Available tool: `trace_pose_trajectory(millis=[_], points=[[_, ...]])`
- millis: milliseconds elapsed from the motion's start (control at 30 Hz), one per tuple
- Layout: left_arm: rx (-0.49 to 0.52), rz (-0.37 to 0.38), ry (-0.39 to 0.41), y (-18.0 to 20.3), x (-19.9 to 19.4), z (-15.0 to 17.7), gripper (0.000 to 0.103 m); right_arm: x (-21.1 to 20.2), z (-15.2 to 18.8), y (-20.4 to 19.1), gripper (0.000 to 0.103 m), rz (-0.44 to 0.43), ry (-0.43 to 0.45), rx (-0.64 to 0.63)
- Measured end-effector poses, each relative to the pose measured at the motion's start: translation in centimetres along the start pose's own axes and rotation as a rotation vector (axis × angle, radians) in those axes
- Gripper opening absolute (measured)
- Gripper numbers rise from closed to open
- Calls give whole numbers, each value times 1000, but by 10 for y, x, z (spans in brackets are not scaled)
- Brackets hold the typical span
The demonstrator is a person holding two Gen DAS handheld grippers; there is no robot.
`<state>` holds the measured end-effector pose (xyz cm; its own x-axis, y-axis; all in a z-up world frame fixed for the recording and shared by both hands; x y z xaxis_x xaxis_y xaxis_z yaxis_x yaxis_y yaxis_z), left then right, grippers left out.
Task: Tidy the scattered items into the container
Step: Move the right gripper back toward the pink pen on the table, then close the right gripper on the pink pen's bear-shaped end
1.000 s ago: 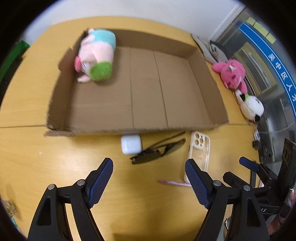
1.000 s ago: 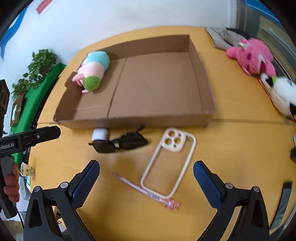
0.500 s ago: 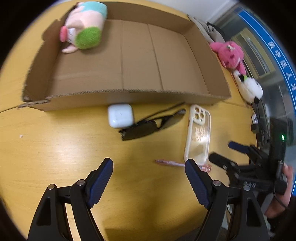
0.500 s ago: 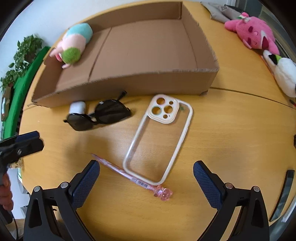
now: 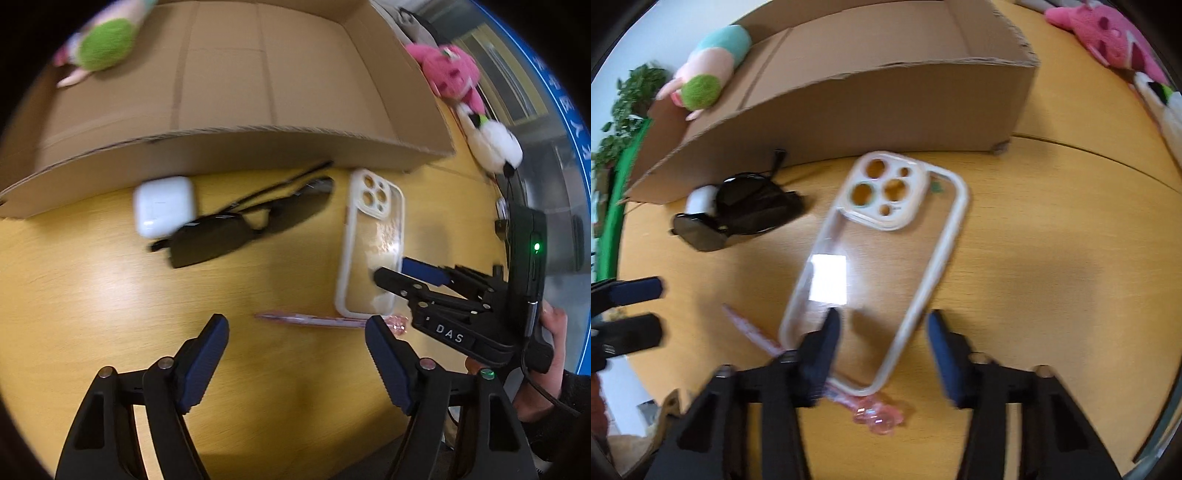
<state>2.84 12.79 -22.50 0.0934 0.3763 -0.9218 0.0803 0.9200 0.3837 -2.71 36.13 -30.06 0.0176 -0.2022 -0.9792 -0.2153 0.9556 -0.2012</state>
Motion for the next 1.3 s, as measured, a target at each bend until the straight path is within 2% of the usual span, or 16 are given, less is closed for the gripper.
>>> trace_pose_trajectory(millis=[67, 233, 367, 400, 433, 500, 600, 700, 767, 867, 900, 967, 1000, 1033, 1200, 1300], points=[[35, 11, -20, 10, 9, -3, 68, -1, 1, 1, 44, -14, -5, 15], [82, 40, -71, 31, 31, -10, 56, -7, 5, 15, 30, -88, -28, 79], [92, 62, -101, 37, 43, -7, 56, -6, 13, 19, 30, -139, -50, 93], [83, 64, -110, 35, 45, -5, 56, -7, 13, 20, 38, -155, -49, 105], [70, 67, -120, 32, 47, -4, 56, -7, 13, 22, 52, -179, -47, 118], [52, 76, -126, 25, 49, -1, 54, -8, 11, 21, 62, -217, -50, 130], [42, 52, -129, 16, 45, 4, 51, -11, 11, 10, 62, -169, -55, 27], [38, 31, -130, 4, 40, 12, 51, -22, 24, 6, 64, -121, -12, -80], [19, 35, -139, -4, 38, 17, 51, -29, 38, 2, 71, -59, 12, -192], [-33, 47, -151, -17, 38, 23, 51, -26, 67, -4, 71, 19, -6, -388], [-62, 62, -156, -21, 39, 24, 51, -24, 71, -9, 69, 35, -8, -432], [-130, 113, -164, -23, 43, 25, 51, -19, 75, -20, 52, 70, -9, -503], [-162, 146, -167, -24, 44, 26, 51, -16, 75, -24, 39, 77, -17, -511], [-186, 174, -170, -25, 45, 26, 51, -14, 75, -27, 35, 86, -24, -517], [-291, 284, -185, -16, 55, 30, 51, -14, 80, -42, 30, 93, -72, -531], [-357, 321, -182, -15, 63, 30, 51, -15, 83, -44, 30, 23, -146, -446]])
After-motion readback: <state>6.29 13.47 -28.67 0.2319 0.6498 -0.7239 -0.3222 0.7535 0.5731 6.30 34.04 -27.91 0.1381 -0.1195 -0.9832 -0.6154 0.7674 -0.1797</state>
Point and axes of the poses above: each gripper's, at about its wrist camera, not at the fingertips, and x roughly the way its jaws point, y to its right, z to its underside, the point moved 1 cm from there along x, roughly the way its jaws point, and after that the axes turned 7 degrees about -y, right-handed, at the moved point
